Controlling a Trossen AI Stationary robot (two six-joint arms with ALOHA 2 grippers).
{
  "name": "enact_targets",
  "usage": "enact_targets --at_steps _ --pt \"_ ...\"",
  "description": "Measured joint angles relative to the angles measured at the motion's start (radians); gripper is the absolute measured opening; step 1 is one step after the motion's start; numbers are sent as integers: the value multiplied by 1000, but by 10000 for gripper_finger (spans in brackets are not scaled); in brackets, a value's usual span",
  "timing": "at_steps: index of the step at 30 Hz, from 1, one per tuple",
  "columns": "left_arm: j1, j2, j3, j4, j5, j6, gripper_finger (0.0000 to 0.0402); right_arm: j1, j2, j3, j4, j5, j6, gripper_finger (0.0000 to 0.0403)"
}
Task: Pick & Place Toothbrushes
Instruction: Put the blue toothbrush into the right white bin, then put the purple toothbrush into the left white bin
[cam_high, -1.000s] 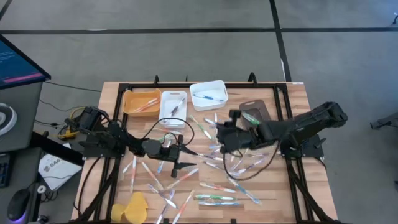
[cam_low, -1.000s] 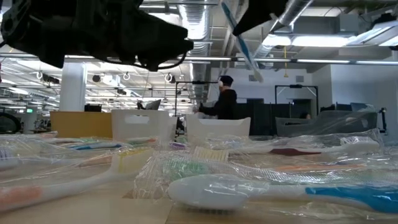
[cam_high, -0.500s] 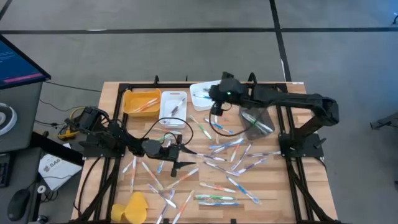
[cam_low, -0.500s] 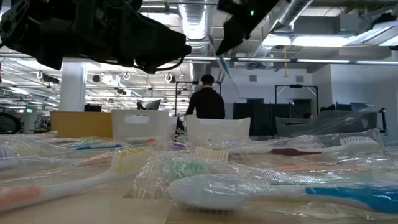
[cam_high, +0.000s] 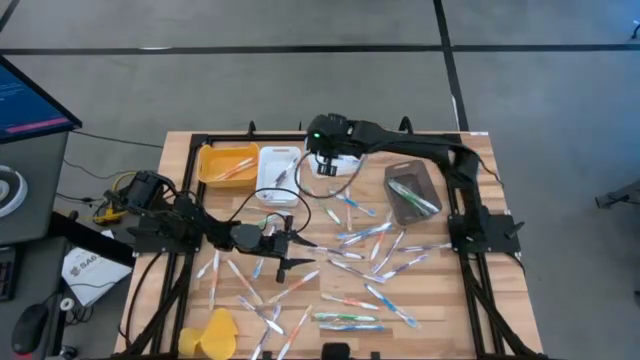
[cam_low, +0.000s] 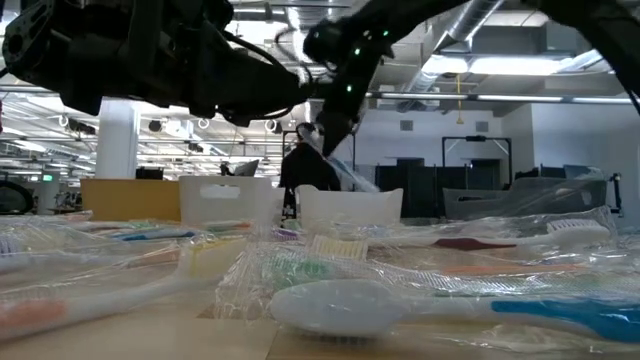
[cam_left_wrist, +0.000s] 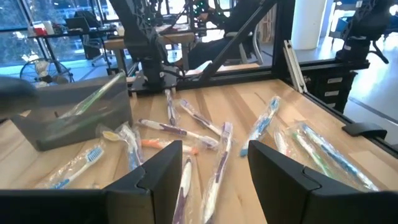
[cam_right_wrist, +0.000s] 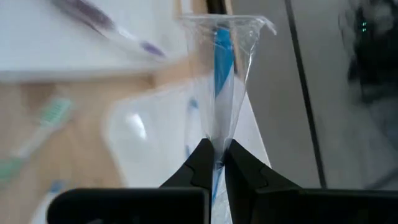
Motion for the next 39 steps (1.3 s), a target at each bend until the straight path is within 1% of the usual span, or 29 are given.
enact_targets --at_steps 5,8,12,17,20,23,26,31,35,39 --pt "-4 0 0 -19 0 -3 176 -41 87 117 -117 16 112 10" --pt "-10 0 0 -33 0 -3 176 -55 92 122 -143 15 137 10" --pt "-10 0 0 -37 0 -3 176 -61 90 124 -149 -14 139 10" --pt "-10 0 0 -35 0 -3 176 -60 90 123 -156 -19 141 16" --pt "-10 0 0 -34 0 -3 176 -60 115 126 -149 -25 150 15" --pt "-10 0 0 -34 0 -3 176 -66 141 121 -179 -41 181 19" --pt "-10 0 0 -34 1 -3 176 -69 155 121 -197 -38 211 46" --pt "-9 0 0 -35 0 -3 176 -75 148 123 -188 -37 249 107" --pt "-9 0 0 -35 0 0 176 -74 114 122 -203 -37 270 163" --pt "-8 0 0 -35 0 0 176 -57 73 123 -280 -39 279 208"
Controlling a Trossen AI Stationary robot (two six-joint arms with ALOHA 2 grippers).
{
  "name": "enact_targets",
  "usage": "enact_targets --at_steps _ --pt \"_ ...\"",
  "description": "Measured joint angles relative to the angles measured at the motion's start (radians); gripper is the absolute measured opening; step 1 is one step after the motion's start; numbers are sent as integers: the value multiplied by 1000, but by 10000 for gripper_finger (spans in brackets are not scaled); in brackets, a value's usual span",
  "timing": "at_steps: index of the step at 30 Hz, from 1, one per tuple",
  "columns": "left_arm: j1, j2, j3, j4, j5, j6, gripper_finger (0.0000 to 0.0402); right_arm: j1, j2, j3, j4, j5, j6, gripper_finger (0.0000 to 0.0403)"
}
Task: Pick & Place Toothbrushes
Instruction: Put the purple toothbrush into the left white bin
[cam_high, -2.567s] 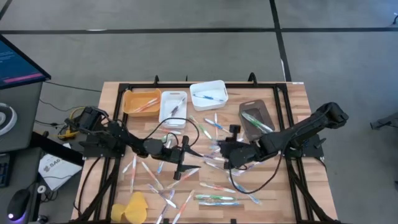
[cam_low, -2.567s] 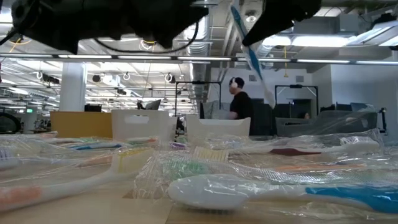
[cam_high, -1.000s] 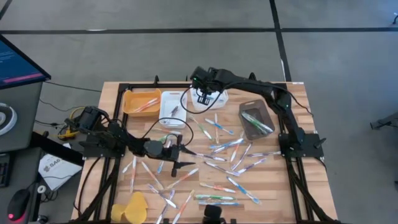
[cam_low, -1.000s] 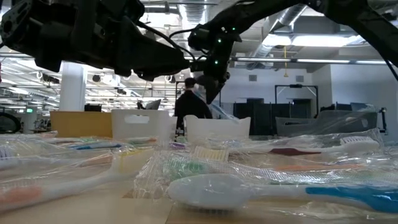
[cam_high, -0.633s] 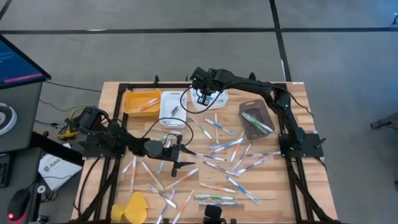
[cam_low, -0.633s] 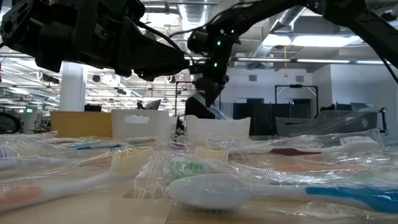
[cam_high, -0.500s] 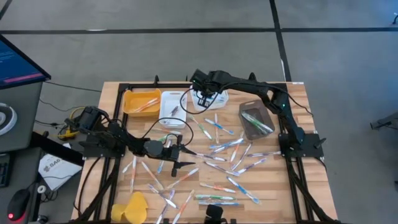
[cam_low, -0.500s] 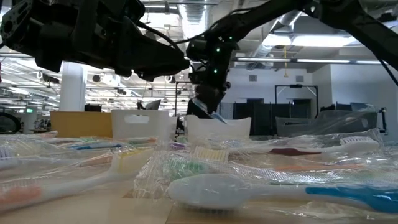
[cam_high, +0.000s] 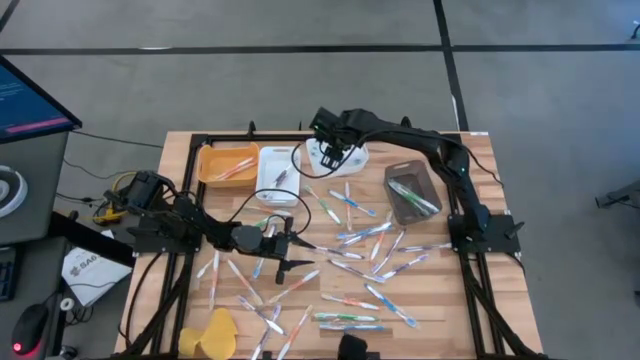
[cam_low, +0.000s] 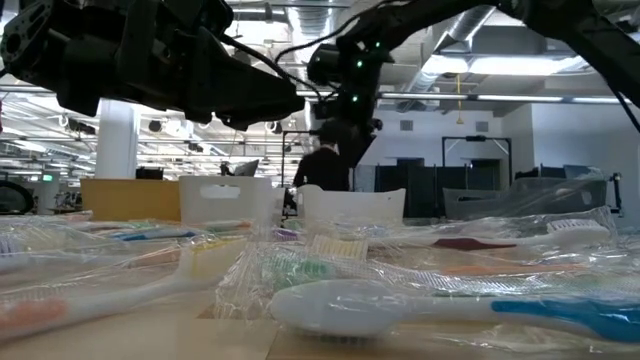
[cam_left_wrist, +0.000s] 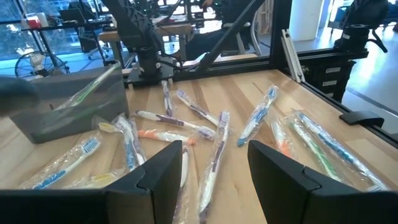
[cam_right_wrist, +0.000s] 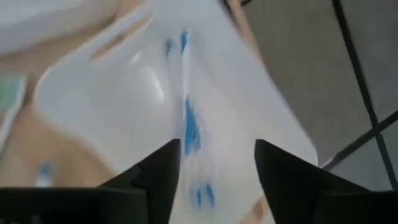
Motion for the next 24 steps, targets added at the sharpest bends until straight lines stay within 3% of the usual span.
enact_targets --at_steps 8,13,24 --pt "0 0 0 -1 0 0 176 87 -99 0 -302 -180 124 227" --pt "0 0 0 -1 0 0 176 172 -133 0 -462 -212 161 216" --pt "0 0 0 -6 0 0 176 371 -135 0 -488 -211 72 186"
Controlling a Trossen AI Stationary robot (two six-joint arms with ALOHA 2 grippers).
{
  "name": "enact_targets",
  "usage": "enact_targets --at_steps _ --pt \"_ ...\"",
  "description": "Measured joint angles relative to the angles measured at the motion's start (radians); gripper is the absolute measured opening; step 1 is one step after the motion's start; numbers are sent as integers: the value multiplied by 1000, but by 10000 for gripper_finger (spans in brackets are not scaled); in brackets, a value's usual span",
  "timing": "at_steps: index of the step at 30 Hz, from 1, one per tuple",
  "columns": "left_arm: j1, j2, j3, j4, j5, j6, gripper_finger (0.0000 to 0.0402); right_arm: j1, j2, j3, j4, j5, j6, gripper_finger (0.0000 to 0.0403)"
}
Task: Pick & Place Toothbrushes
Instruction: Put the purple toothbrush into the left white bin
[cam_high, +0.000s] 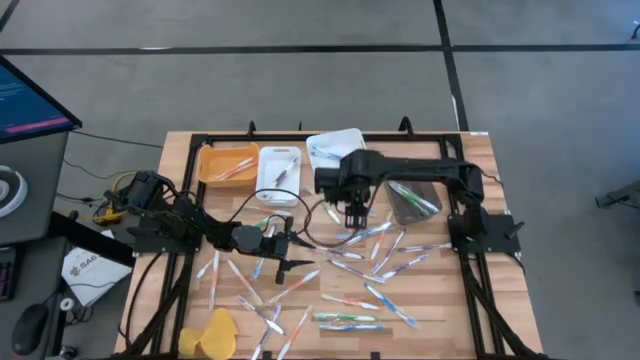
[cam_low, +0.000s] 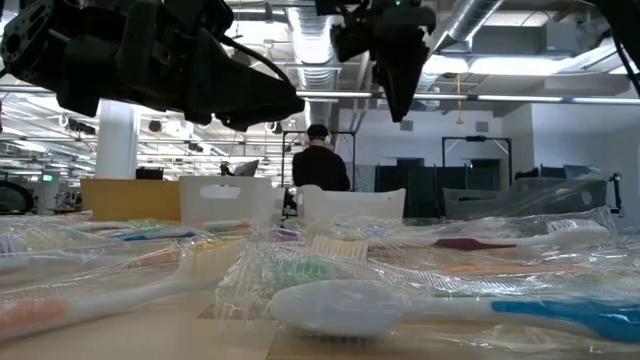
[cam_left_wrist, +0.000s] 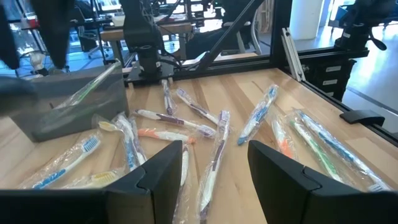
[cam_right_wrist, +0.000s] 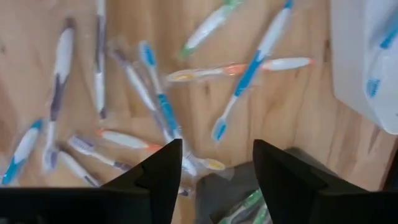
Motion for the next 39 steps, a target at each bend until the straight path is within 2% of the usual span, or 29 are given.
enact_targets --at_steps 9,16,20,25,33,39 --pt "0 0 0 -12 0 -3 176 79 -18 0 -29 -1 -46 151" --pt "-2 0 0 -12 0 -3 176 97 -24 -1 -28 -3 -46 140" --pt "-2 0 0 -13 0 -4 176 107 -78 -47 -11 -34 -46 137" --pt "-2 0 0 -19 0 -4 176 120 -232 -226 116 -50 -37 137" --pt "-2 0 0 -19 0 -4 176 138 -541 -643 469 -49 100 137" --pt "9 0 0 -19 0 -3 176 195 -657 -906 659 -50 138 135"
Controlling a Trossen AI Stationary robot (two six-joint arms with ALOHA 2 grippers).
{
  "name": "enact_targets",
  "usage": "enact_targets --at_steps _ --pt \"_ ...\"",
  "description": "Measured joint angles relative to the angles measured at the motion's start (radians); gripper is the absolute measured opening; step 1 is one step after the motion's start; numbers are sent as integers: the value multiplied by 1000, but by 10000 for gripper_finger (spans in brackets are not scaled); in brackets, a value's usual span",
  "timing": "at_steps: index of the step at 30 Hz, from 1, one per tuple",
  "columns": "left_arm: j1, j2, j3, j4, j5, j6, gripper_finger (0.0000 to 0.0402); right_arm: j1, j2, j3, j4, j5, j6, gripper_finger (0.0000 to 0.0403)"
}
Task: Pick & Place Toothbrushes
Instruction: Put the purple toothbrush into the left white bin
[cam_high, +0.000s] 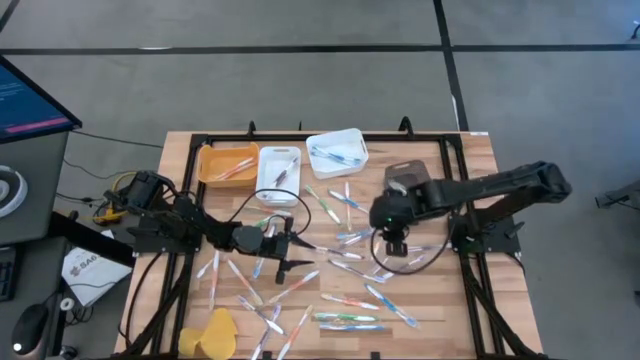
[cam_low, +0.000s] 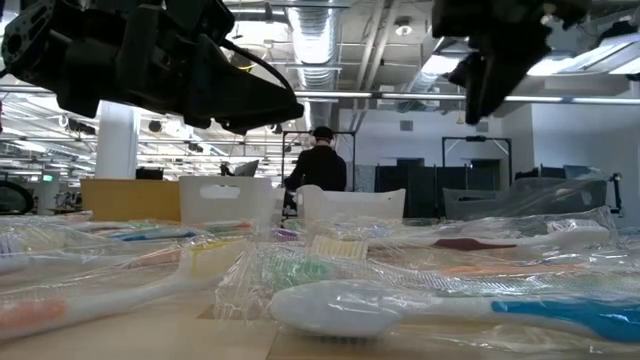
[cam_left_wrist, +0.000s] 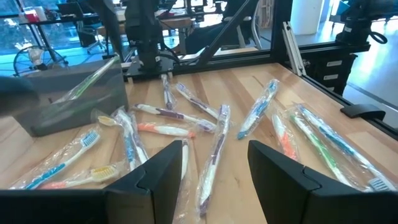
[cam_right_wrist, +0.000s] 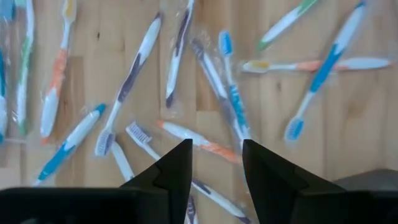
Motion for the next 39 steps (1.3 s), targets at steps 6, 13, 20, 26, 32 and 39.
enact_targets --at_steps 6,13,20,26,32,39 --pt "10 0 0 1 0 0 176 33 31 -94 130 0 -22 136" --pt "10 0 0 2 0 0 176 25 171 -95 198 1 -107 121" --pt "10 0 0 0 0 0 176 -19 306 -79 208 1 -170 108" --pt "10 0 0 -2 0 0 176 -51 372 -39 212 2 -213 106" --pt "10 0 0 -2 0 0 176 -70 386 -32 215 2 -221 107" --pt "10 0 0 -2 0 0 176 -78 401 -34 267 3 -221 107"
